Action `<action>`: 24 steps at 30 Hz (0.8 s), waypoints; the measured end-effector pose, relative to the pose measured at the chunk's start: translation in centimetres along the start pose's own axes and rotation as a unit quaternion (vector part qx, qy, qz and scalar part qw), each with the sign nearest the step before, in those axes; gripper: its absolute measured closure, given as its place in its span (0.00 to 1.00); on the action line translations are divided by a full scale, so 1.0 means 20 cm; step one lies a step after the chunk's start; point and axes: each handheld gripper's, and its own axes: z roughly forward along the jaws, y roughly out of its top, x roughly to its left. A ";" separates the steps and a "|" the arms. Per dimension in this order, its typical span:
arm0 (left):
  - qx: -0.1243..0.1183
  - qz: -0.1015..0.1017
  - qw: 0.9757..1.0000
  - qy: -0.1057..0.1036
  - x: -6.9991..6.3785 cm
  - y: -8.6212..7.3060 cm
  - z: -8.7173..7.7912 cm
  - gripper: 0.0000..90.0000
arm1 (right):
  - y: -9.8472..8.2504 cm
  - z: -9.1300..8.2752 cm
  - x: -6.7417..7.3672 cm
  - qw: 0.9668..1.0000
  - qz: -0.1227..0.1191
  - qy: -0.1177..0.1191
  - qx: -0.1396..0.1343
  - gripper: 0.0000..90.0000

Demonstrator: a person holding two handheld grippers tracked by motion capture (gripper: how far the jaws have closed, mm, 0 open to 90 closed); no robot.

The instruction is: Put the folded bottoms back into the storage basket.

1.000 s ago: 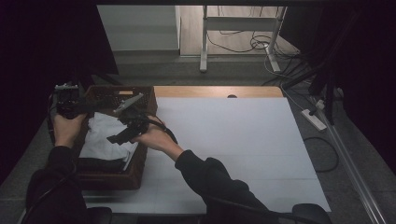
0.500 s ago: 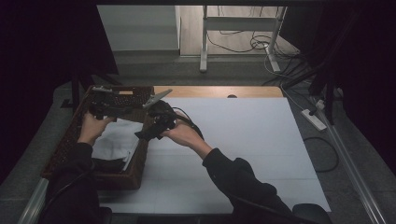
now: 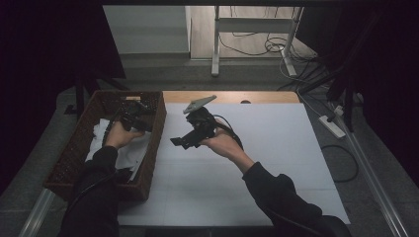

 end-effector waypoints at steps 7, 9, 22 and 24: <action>0.029 0.031 0.999 0.020 -0.03 0.02 0.04 0.71 | -0.10 -0.11 -0.06 1.000 0.012 -0.012 -0.005 0.00; 0.033 0.029 0.999 0.019 -0.03 0.04 0.04 0.83 | -0.13 -0.13 -0.07 1.000 0.018 -0.014 -0.008 0.00; -0.071 -0.046 0.996 0.033 0.02 0.11 -0.07 0.96 | -0.21 -0.18 -0.12 0.999 0.033 -0.021 -0.001 0.00; -0.073 -0.048 0.996 0.037 0.02 0.12 -0.08 0.80 | -0.22 -0.19 -0.11 0.999 0.032 -0.021 -0.001 0.00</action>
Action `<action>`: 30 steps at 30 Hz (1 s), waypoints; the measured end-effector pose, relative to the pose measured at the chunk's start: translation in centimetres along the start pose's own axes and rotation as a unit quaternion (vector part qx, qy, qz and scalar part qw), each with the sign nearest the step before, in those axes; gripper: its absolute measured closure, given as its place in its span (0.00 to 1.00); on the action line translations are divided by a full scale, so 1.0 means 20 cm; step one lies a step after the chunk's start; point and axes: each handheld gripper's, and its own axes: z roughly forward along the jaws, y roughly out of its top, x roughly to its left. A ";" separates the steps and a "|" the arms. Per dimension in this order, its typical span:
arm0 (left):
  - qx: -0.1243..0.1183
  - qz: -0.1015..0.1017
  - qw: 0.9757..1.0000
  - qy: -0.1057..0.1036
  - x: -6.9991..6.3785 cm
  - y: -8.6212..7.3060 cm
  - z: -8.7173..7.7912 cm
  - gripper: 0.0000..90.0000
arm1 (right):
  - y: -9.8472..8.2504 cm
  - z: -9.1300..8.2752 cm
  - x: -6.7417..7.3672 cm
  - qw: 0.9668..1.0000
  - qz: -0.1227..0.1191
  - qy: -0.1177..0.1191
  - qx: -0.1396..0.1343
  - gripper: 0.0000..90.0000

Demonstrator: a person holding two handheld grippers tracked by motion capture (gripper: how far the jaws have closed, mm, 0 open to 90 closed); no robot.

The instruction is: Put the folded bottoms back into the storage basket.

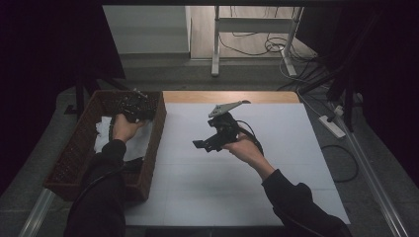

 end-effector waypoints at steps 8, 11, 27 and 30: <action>-0.039 -0.007 0.999 -0.004 0.05 -0.03 -0.14 0.43 | -0.04 -0.05 0.00 1.000 0.004 -0.001 0.000 0.00; -0.073 -0.013 0.997 -0.027 0.06 -0.07 -0.21 0.32 | -0.06 -0.08 0.01 1.000 0.007 0.002 -0.004 0.00; -0.122 -0.001 0.989 -0.081 -0.07 -0.25 -0.39 0.01 | -0.15 -0.17 0.03 1.000 0.020 0.001 0.002 0.00; -0.123 0.005 0.990 -0.075 -0.09 -0.28 -0.41 0.01 | -0.17 -0.18 0.04 1.000 0.021 0.002 0.002 0.00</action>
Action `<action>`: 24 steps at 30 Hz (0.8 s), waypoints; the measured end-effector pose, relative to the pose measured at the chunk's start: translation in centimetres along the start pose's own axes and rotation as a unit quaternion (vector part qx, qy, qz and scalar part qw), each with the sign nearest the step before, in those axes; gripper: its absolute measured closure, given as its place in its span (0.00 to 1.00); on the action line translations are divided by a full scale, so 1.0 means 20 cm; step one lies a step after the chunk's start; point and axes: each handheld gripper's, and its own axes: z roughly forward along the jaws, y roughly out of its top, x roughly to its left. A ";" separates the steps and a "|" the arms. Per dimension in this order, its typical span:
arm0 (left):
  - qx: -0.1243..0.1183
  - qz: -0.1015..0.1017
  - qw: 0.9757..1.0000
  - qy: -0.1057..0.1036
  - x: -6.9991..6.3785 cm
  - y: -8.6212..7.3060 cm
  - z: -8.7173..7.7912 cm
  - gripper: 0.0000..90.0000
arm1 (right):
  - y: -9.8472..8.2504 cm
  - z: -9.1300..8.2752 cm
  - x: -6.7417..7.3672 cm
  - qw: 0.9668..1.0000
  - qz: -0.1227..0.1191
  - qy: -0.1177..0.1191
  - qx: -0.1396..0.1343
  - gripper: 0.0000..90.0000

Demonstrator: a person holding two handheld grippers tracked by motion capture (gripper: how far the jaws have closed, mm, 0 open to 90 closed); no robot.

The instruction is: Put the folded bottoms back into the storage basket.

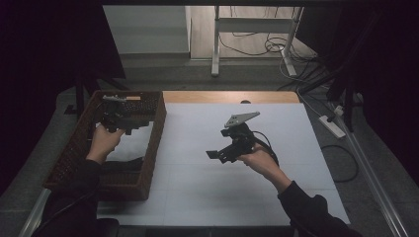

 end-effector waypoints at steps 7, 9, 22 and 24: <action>-0.010 0.014 1.000 -0.012 -0.08 -0.05 -0.05 0.00 | -0.03 -0.04 0.00 1.000 0.005 0.003 -0.005 0.00; -0.009 0.016 1.000 -0.014 -0.10 -0.07 -0.05 0.00 | -0.05 -0.05 0.00 1.000 0.007 0.003 -0.006 0.00; -0.027 0.025 0.999 -0.011 -0.22 -0.16 -0.12 0.00 | -0.16 -0.14 -0.01 1.000 0.025 -0.005 -0.014 0.00; -0.028 0.026 0.999 -0.023 -0.24 -0.17 -0.13 0.00 | -0.17 -0.16 -0.02 1.000 0.026 -0.005 -0.016 0.00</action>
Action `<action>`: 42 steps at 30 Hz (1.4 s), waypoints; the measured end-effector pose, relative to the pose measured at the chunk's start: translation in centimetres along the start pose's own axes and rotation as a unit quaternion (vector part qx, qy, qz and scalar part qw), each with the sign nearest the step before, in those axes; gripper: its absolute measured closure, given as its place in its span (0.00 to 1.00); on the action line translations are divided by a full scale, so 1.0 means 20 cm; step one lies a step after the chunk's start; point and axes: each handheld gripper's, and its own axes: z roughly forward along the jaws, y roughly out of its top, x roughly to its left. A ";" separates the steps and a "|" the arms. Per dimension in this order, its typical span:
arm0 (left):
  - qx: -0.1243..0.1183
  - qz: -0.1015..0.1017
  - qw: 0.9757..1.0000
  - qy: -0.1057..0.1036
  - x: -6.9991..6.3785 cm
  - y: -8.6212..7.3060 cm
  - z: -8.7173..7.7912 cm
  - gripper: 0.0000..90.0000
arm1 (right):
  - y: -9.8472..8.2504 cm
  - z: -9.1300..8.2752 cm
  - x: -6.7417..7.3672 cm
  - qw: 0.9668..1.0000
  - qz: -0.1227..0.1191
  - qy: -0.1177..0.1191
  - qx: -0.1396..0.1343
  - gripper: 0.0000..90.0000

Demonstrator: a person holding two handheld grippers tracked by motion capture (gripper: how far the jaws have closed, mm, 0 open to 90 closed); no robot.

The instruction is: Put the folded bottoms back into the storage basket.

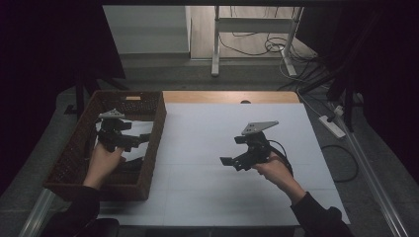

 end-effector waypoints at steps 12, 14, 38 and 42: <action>-0.009 0.022 0.999 0.035 -0.12 -0.06 -0.08 0.00 | -0.09 -0.12 0.01 1.000 0.011 -0.014 -0.012 0.00; -0.011 0.017 0.999 0.034 -0.14 -0.07 -0.09 0.00 | -0.10 -0.13 0.01 1.000 0.016 -0.012 -0.012 0.00; -0.025 0.004 1.000 0.011 -0.31 -0.15 -0.19 0.00 | -0.23 -0.29 0.06 0.999 0.020 -0.042 -0.011 0.00; -0.025 0.009 1.000 0.008 -0.35 -0.17 -0.19 0.00 | -0.25 -0.30 0.06 0.999 0.023 -0.045 -0.011 0.00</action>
